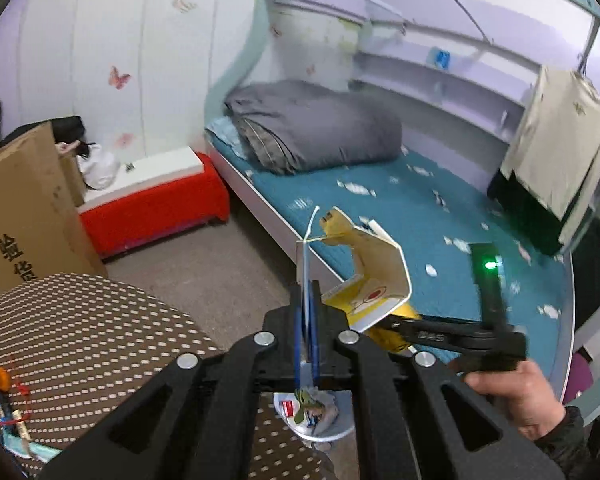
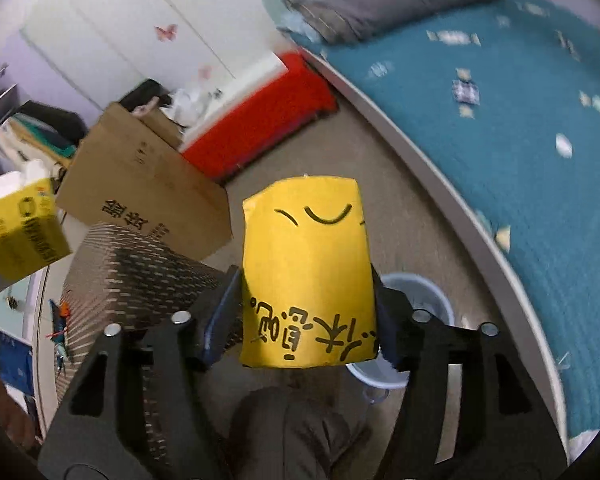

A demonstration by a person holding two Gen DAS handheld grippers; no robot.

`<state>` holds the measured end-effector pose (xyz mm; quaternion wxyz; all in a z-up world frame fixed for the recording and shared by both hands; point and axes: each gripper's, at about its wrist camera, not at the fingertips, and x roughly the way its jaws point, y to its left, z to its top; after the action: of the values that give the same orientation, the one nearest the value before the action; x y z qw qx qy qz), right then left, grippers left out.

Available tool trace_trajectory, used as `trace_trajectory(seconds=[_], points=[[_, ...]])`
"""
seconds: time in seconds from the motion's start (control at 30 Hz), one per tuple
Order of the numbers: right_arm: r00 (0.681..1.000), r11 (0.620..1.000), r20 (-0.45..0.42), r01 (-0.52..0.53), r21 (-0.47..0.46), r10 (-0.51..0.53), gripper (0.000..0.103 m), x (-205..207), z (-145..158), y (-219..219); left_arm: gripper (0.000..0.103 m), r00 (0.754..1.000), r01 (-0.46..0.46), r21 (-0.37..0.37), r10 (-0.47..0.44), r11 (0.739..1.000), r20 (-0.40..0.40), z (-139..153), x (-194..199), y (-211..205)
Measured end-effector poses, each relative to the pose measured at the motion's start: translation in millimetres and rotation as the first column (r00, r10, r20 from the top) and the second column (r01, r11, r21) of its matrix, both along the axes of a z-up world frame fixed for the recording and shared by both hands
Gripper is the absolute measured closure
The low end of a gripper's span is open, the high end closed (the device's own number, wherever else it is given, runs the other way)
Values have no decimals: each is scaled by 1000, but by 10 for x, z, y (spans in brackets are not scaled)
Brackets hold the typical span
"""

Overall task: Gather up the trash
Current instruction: 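Carry both items to the wastebasket and open both tools to drop them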

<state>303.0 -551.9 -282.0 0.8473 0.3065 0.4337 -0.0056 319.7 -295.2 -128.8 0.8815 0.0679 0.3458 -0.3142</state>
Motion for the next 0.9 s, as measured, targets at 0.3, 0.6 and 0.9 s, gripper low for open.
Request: trace_trajectory(seconds=[0.3,0.6,0.9], points=[[994,993,-44,102,60,-100,24,-162,-275,-383,100,991,89,93,-79,992,-105,-544,155,-538],[988,986,-5,156,61,-156,21,-345,-142,-594,97,968,167,169,-128,971,-218,-995,277,-852],[990,989,17,141,50,-142,17,-389,-27,-455,13,976,119,187,-81,975,-200,-1010,322,-805]])
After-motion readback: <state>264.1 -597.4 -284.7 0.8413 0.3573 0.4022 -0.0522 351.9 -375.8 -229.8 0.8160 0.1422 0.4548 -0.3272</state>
